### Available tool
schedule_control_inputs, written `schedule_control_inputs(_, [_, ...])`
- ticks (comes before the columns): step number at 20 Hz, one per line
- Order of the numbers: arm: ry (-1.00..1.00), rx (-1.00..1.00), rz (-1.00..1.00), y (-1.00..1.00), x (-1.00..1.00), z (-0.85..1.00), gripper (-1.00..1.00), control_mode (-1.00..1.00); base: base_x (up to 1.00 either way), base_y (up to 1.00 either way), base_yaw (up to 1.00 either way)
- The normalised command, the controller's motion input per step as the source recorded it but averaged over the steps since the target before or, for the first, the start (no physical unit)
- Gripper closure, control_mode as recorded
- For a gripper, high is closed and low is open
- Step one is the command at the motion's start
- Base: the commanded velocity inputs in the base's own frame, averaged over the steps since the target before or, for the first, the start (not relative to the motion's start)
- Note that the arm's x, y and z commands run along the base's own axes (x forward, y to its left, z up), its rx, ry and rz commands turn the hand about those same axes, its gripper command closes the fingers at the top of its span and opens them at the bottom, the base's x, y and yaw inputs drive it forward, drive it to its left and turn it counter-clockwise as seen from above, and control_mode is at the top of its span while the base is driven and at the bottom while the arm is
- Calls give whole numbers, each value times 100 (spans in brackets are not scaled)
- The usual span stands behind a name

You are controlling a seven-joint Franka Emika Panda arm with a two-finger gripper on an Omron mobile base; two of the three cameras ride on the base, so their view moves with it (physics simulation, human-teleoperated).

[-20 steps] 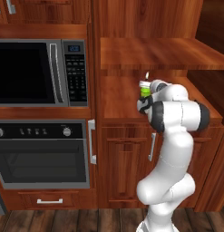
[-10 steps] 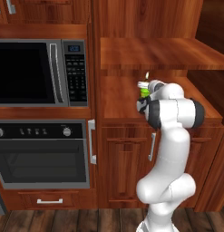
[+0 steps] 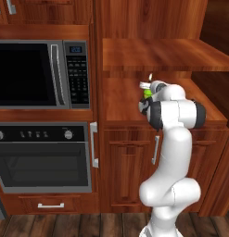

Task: Move the cutting board and knife to the sink. Then move spray from the cabinet to the counter.

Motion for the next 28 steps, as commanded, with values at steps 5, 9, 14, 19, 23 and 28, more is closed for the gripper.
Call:
schedule_control_inputs(5, [1,0,0,0,18,0,-100,-100,0,0,0])
schedule_control_inputs(9, [2,0,0,0,14,-4,-100,-100,0,0,0])
schedule_control_inputs(14, [1,0,2,0,5,0,-100,-100,0,0,0])
schedule_control_inputs(19, [0,0,9,0,0,0,-100,-100,0,0,0])
schedule_control_inputs(23, [0,-1,10,0,0,0,-100,-100,0,0,0])
schedule_control_inputs(28, [0,0,3,0,0,0,-100,-100,0,0,0])
